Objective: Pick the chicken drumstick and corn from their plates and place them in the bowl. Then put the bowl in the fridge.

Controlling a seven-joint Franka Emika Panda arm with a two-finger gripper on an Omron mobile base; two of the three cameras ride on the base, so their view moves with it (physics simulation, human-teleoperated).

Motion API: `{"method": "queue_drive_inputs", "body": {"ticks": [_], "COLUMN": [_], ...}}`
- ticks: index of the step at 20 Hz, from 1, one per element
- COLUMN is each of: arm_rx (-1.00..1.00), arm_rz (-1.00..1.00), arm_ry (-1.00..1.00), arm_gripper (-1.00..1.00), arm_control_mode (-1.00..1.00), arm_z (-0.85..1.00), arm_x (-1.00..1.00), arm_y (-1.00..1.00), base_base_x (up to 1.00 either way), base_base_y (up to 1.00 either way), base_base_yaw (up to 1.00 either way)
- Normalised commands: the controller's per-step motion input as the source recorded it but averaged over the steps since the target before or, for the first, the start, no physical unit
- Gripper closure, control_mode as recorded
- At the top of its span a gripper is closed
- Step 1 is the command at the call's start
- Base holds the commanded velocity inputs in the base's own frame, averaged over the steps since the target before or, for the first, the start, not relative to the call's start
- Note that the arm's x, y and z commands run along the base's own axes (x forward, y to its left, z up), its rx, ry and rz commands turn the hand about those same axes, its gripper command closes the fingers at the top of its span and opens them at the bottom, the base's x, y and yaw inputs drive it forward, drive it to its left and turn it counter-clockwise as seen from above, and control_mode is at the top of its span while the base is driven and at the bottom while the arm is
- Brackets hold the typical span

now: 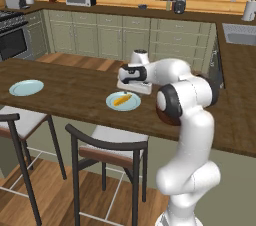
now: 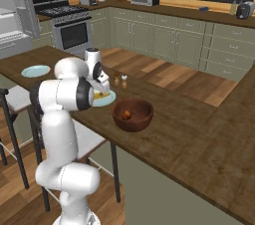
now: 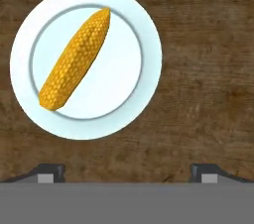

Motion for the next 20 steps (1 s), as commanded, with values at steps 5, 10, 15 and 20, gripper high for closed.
{"method": "queue_drive_inputs", "body": {"ticks": [5, 10, 15, 20], "arm_rx": [0.0, 0.0, 0.0, 0.0], "arm_rz": [-0.02, 0.0, 0.0, 0.0], "arm_ry": [0.0, 0.04, 0.0, 0.0], "arm_gripper": [-1.0, -1.0, -1.0, -1.0], "arm_control_mode": [-1.0, -1.0, -1.0, -1.0], "arm_z": [-0.25, -0.45, -0.32, -0.21], "arm_x": [0.45, 0.31, 0.31, 0.33], "arm_y": [0.26, 0.04, 0.03, 0.14], "base_base_x": [0.0, 0.0, 0.0, 0.0], "base_base_y": [0.0, 0.0, 0.0, 0.0], "base_base_yaw": [0.0, 0.0, 0.0, 0.0]}}
